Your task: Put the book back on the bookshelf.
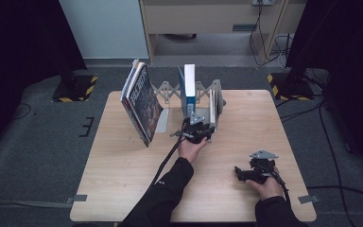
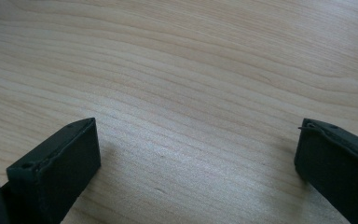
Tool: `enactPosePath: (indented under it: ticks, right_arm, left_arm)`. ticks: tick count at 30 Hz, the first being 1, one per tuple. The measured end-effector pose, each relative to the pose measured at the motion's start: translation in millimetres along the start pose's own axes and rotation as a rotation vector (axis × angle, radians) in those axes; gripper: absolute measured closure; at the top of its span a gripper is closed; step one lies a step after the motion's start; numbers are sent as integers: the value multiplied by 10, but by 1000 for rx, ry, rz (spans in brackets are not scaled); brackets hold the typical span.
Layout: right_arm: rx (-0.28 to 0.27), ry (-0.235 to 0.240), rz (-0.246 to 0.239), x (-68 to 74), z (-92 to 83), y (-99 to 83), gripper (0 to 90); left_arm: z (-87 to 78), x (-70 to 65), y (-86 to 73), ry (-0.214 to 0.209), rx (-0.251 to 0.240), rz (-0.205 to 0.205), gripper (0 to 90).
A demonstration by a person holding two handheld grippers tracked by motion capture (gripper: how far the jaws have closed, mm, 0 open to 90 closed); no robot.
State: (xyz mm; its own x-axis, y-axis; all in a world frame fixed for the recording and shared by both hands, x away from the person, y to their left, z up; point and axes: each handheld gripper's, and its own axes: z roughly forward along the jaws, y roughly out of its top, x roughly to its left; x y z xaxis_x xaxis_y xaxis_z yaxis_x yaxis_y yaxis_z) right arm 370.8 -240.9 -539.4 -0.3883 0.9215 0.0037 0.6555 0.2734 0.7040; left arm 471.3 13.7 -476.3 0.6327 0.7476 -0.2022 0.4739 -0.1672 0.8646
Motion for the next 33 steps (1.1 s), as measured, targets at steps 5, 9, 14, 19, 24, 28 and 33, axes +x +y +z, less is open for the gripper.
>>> enactPosePath:
  ticks: [5, 9, 14, 19, 24, 28, 33]
  right_arm:
    - [0, 0, 0, 0, 0, 0, 5]
    - [0, 1, 0, 0, 0, 0, 5]
    - [0, 0, 0, 0, 0, 0, 5]
    - [0, 1, 0, 0, 0, 0, 5]
    - [0, 1, 0, 0, 0, 0, 5]
    - [0, 1, 0, 0, 0, 0, 5]
    - [0, 1, 0, 0, 0, 0, 5]
  left_arm:
    - [46, 3, 40, -8, 13, -19, 673]
    - [85, -43, 61, -10, 16, -11, 666]
    - [115, -70, 68, -14, 20, -11, 660]
    - [121, -66, 63, -14, 19, -10, 648]
    - [104, -71, 51, -8, 28, 20, 627]
    - [59, -69, 23, -7, 21, 23, 585]
    - [-68, -77, -35, -27, 18, 48, 556]
